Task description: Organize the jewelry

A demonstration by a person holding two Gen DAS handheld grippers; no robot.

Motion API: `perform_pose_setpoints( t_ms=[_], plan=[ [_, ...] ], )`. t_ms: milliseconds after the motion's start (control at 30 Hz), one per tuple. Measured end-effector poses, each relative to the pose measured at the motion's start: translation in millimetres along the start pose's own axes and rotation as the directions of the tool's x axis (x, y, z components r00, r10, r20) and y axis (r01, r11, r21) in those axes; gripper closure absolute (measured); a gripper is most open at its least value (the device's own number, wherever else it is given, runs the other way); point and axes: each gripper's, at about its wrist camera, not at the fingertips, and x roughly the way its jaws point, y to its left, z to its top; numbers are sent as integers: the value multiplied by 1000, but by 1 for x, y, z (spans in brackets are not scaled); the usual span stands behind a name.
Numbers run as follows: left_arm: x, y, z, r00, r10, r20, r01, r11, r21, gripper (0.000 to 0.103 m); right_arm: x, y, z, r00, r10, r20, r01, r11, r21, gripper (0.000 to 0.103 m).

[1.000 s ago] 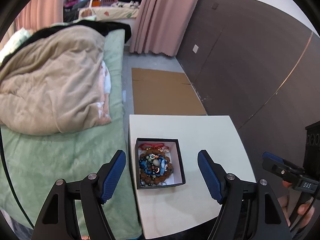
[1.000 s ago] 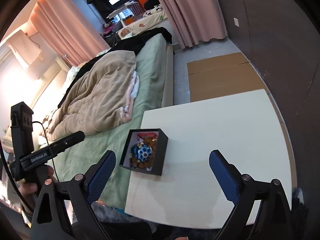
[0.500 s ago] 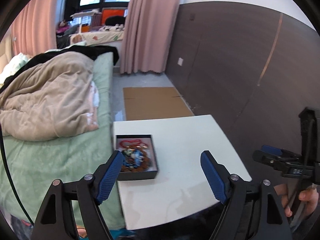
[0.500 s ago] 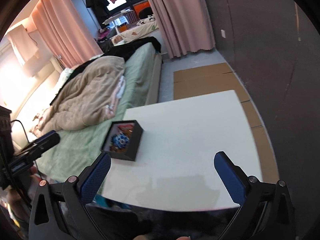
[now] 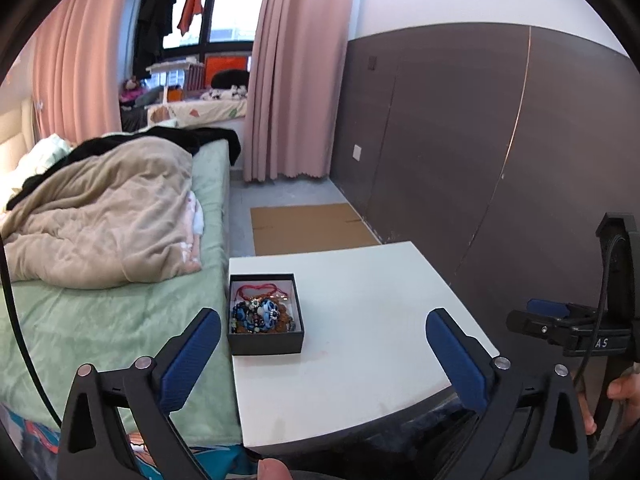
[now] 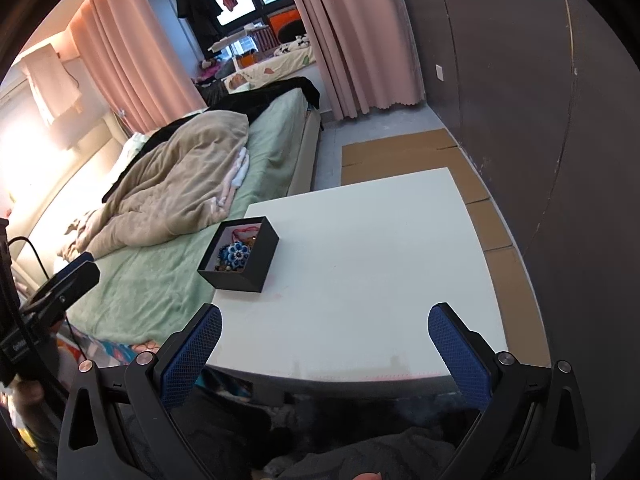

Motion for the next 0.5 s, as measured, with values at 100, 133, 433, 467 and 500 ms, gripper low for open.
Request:
perform_pose_setpoints(
  t_ms=[100, 133, 433, 467, 500],
  plan=[
    [-4, -6, -5, 1000, 14, 21, -14, 1000, 17, 1, -5, 6, -5, 1000, -15, 17, 16, 1000, -23, 0],
    [-5, -7, -8, 999, 24, 30, -25, 999, 22, 1, -7, 8, -6, 999, -25, 24, 26, 999, -37, 0],
    [13, 4, -27, 998, 45, 48, -45, 999, -8, 1, 6, 11, -16, 988, -139, 66, 143, 988, -57, 0],
    [15, 4, -29, 998, 53, 46, -53, 999, -1, 1, 7, 12, -17, 988, -144, 63, 148, 987, -65, 0],
    [16, 4, -30, 998, 57, 38, -57, 998, 1, 1, 7, 13, -17, 989, -133, 58, 137, 988, -67, 0]
  ],
)
